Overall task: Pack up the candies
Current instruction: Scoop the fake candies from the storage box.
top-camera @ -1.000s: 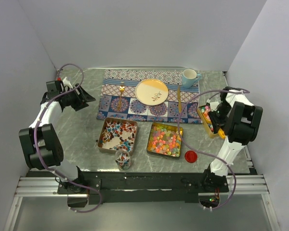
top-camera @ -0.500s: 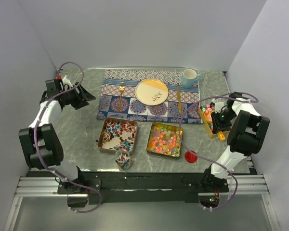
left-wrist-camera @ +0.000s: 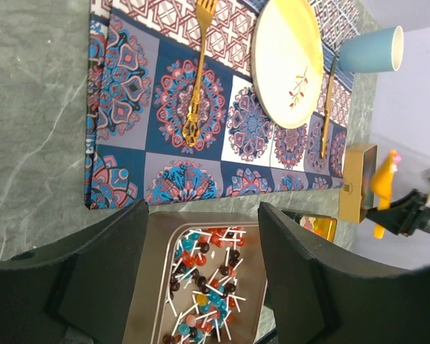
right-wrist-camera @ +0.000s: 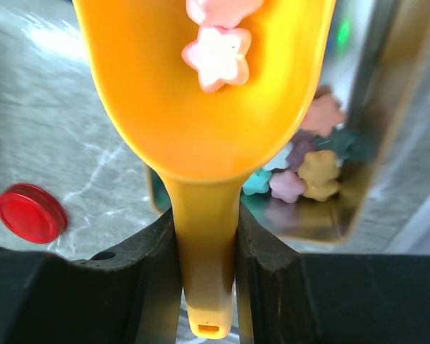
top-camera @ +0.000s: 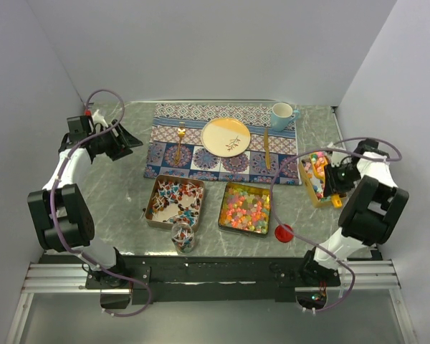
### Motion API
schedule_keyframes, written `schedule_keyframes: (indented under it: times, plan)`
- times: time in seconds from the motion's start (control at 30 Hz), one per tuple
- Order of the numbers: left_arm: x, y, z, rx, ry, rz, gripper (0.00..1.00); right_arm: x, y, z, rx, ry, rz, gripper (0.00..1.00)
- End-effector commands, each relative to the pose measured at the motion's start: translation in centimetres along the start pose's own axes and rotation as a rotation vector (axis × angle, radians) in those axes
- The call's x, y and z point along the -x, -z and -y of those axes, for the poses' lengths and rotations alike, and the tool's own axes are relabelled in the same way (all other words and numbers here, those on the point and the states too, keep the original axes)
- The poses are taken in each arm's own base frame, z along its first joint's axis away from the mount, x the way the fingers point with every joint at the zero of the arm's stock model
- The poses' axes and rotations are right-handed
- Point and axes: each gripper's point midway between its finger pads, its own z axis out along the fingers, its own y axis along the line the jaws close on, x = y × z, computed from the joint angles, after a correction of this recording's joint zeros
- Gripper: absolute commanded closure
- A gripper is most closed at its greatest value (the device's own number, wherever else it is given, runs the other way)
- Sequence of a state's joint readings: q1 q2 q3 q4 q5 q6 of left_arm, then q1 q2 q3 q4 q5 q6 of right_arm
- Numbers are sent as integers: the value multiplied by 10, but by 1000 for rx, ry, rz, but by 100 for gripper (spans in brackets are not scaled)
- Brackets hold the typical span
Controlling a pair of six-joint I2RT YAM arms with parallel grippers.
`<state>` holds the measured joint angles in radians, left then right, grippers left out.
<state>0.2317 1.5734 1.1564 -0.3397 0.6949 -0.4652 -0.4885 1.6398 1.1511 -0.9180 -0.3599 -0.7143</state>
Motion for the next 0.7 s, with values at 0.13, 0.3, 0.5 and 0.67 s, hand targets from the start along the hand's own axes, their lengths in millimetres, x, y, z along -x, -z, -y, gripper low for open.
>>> schedule_keyframes:
  times: [0.13, 0.3, 0.5, 0.67]
  plan:
    - [23, 24, 44, -94, -103, 74, 31, 72, 83, -42, 3, 191, 323, 100]
    - [23, 39, 54, -95, -132, 106, 30, 89, 115, -97, 24, 400, 300, 100]
    - [22, 59, 58, -74, -153, 163, 29, 78, 119, -189, 90, 778, 186, 100]
    - [21, 72, 47, -34, -119, 202, 29, 67, 111, -243, 140, 973, 96, 100]
